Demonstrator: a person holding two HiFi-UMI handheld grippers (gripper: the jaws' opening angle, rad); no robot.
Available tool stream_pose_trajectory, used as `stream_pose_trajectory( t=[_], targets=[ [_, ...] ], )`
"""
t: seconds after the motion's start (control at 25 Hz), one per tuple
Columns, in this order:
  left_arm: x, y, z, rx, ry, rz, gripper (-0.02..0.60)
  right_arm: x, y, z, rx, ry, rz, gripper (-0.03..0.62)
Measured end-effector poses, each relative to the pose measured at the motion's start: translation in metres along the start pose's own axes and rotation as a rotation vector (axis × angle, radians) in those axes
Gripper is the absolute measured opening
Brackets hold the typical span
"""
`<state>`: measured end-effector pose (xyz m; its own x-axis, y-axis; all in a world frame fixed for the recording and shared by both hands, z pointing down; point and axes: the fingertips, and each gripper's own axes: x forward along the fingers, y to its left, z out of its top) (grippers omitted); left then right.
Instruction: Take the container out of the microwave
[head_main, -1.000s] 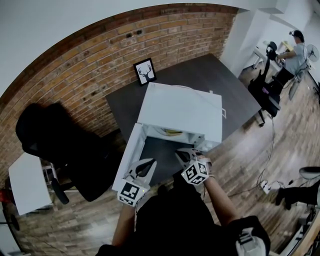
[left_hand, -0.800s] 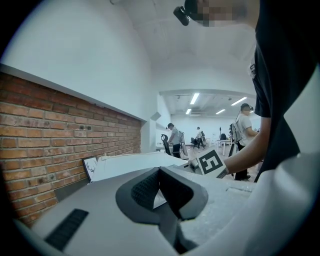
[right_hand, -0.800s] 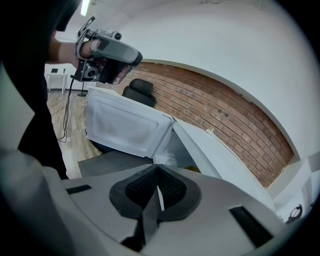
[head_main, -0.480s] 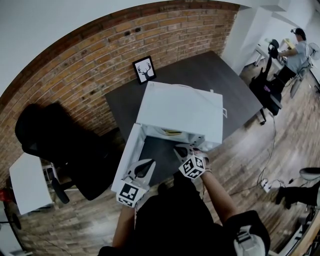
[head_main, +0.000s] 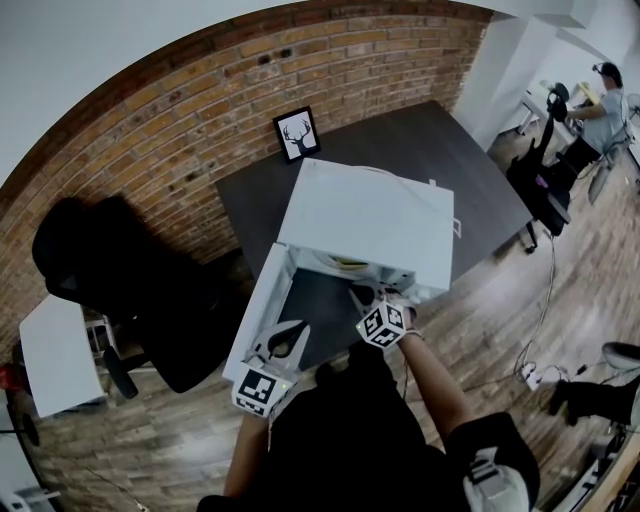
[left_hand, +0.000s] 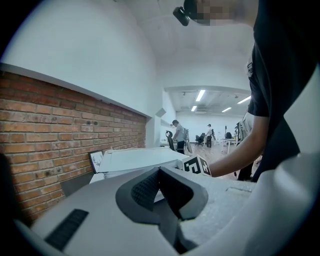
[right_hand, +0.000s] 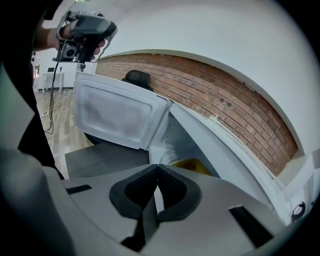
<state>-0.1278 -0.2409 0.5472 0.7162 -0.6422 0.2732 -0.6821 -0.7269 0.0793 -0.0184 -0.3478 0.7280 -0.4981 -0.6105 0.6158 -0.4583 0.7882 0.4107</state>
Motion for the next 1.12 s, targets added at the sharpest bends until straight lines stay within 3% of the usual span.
stream_pose_trajectory(
  t=[0.6, 0.96, 1.12],
  targets=[
    [-0.002, 0.005, -0.011, -0.017, 0.037, 0.032, 0.003, 0.037, -0.014, -0.025, 0.018, 0.083, -0.028, 0.050],
    [-0.003, 0.012, -0.012, -0.021, 0.047, 0.067, 0.003, 0.056, -0.021, -0.023, -0.092, 0.106, -0.040, 0.072],
    [-0.006, 0.014, -0.017, -0.037, 0.057, 0.079, 0.003, 0.064, -0.022, -0.025, -0.082, 0.124, -0.032, 0.076]
  ],
)
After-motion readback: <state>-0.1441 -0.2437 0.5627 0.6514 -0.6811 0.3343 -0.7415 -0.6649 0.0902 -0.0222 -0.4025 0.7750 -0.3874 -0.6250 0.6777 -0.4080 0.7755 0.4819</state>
